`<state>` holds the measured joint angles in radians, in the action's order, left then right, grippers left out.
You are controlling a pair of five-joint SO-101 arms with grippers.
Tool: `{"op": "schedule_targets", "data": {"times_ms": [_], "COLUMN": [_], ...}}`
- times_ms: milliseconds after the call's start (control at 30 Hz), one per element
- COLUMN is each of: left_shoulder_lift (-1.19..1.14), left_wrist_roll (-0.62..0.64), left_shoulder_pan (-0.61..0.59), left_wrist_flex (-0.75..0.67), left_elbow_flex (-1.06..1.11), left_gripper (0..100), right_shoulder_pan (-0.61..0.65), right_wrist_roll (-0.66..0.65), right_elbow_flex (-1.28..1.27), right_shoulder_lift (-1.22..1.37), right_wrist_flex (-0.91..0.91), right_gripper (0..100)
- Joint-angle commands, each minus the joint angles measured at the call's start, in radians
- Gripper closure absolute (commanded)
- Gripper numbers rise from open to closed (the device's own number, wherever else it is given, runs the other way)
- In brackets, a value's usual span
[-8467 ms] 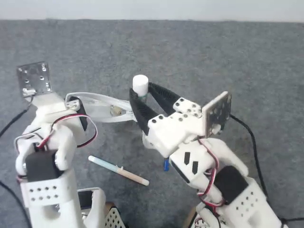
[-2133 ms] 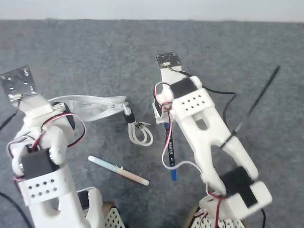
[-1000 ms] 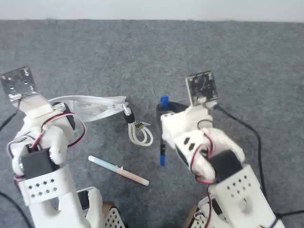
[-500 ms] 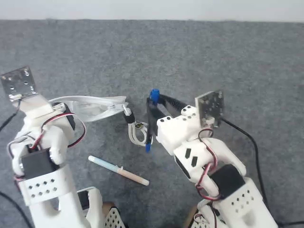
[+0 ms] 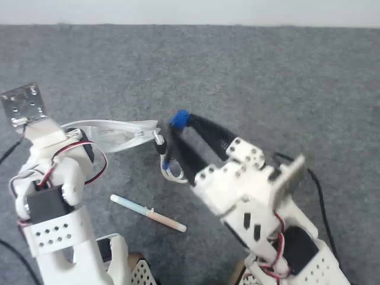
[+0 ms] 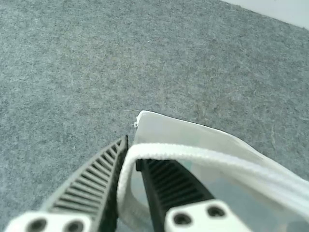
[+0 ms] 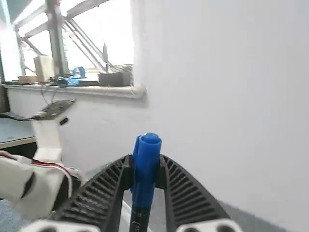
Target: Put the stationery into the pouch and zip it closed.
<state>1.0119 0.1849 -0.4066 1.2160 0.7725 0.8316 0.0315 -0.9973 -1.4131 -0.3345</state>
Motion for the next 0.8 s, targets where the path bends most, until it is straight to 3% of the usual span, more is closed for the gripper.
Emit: {"op": "schedule_targets", "data": {"times_ms": [0,133,500,767], "left_shoulder_lift": [-0.017,-0.017,-0.017,-0.017], "left_wrist_roll": [-0.005,-0.005,-0.005,-0.005], "left_shoulder_pan": [-0.008,-0.008,-0.006,-0.008], "left_wrist_flex": [-0.025,-0.026,-0.029,-0.026], "left_elbow_flex": [0.015,0.015,0.015,0.015], "left_gripper": [99,99,99,99], "right_shoulder_pan": [0.102,0.156,0.159,0.160], "right_wrist_roll": [-0.143,-0.198,-0.290,-0.285], "right_elbow_flex": [0.008,0.008,0.008,-0.005], "right_shoulder_lift": [-0.018,0.041,0.415,0.605], "right_wrist_flex": [0.105,0.266,0.736,0.883], "right_gripper": [99.2,99.2,99.2,99.2]}}
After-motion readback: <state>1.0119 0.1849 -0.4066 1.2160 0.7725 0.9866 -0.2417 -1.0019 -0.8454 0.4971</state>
